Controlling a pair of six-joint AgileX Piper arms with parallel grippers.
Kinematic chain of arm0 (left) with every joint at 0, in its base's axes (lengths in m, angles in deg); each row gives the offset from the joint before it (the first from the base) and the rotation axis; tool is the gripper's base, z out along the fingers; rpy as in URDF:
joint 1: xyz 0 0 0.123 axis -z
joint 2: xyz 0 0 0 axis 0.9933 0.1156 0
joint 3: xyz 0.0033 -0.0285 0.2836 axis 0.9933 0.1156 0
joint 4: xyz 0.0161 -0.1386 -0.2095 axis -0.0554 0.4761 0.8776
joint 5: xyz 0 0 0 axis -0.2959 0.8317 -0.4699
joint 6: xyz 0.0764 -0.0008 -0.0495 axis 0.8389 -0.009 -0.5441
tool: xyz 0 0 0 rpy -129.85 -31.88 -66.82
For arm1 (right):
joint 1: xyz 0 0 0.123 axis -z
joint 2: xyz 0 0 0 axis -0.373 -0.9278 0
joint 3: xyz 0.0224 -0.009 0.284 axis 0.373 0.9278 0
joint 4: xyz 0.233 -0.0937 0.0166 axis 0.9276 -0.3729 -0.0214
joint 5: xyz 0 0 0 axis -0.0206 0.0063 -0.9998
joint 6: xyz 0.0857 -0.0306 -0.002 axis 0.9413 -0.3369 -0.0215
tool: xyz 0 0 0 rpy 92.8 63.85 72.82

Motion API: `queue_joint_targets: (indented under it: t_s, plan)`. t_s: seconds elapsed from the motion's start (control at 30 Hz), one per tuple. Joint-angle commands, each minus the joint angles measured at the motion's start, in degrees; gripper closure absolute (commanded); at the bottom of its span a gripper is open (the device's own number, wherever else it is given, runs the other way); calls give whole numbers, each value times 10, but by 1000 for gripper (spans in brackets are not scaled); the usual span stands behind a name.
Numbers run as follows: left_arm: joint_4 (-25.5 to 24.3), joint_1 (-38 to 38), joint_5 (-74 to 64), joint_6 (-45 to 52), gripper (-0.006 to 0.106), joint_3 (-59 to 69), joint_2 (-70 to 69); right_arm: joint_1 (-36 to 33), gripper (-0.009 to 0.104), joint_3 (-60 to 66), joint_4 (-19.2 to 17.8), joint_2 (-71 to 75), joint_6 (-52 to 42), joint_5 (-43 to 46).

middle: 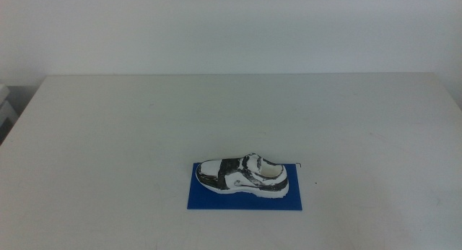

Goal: Use one arm to grab the shoe from the table and place it on the mat.

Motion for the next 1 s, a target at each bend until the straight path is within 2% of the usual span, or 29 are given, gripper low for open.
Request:
queue_joint_targets:
  t_s: [0.0,0.1,0.3,0.43,0.67,0.97]
  plan:
    - [63,-56,11,23,19,8,-66,-2,29,-5,-5,12,-7,45]
    - [142,-142,83,89,19,77,-134,-2,29,-5,-5,12,-7,45]
    - [205,-269,251,137,19,313,-270,-2,29,-5,-5,12,-7,45]
    - [209,-313,378,169,19,485,-369,-2,29,-5,-5,12,-7,45]
    - [209,-334,566,188,19,746,-519,-2,29,-5,-5,12,-7,45]
    - [219,-334,639,189,19,957,-689,-2,29,-5,-5,12,-7,45]
